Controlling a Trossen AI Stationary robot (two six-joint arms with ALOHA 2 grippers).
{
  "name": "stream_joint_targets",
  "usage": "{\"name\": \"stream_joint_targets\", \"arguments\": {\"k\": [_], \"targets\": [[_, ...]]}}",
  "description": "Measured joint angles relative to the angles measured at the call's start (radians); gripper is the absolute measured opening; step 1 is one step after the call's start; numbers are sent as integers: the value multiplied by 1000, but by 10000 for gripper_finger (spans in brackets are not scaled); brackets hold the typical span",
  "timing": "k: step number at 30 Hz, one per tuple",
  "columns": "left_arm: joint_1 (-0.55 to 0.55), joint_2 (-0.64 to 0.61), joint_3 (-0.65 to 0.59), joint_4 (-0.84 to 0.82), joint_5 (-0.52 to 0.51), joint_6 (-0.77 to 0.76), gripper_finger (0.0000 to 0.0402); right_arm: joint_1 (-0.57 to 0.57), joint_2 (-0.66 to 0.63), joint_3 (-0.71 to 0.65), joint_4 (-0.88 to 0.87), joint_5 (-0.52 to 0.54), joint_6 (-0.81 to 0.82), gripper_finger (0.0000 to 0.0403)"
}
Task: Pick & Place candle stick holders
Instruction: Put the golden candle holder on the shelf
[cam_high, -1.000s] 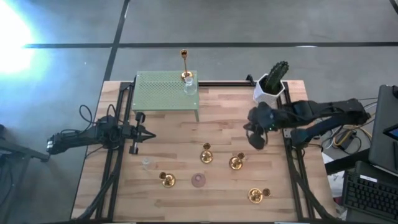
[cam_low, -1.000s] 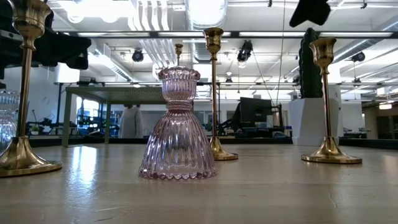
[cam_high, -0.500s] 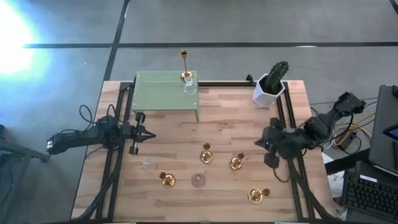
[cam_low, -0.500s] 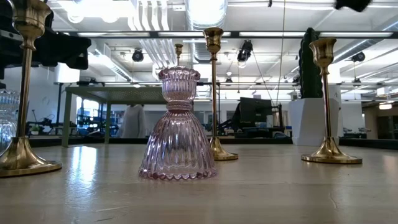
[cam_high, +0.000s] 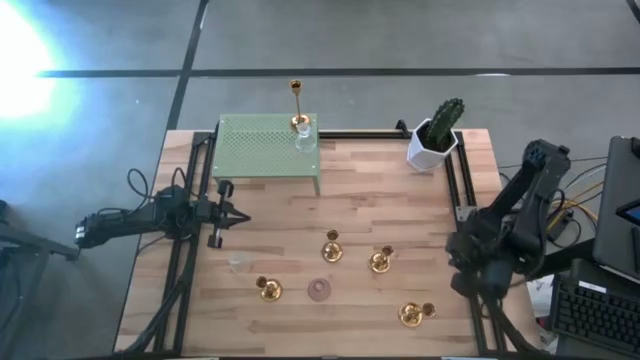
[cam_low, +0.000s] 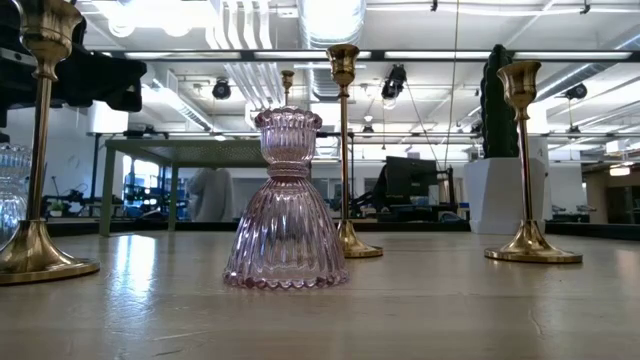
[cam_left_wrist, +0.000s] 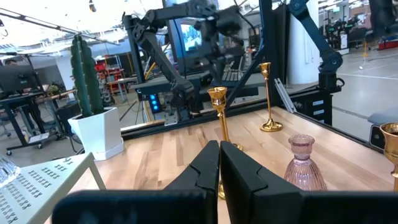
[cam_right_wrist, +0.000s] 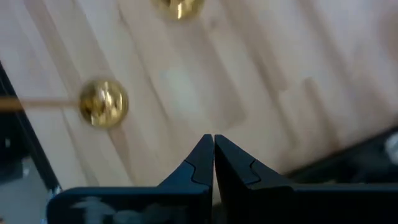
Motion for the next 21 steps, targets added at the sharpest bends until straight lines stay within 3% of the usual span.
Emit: {"name": "stream_joint_targets", "arguments": {"k": [3,6,11,21], "targets": [[0,0,0,0,0,0,19,82,20,-59,104,-12,85,8],[0,0,0,0,0,0,19,135,46,-114,256,43,128,8],[0,0,0,0,0,0,19,153,109,-184,538,135,86,8],[0,0,0,0,0,0,19,152,241,-173,648,138,115,25]]}}
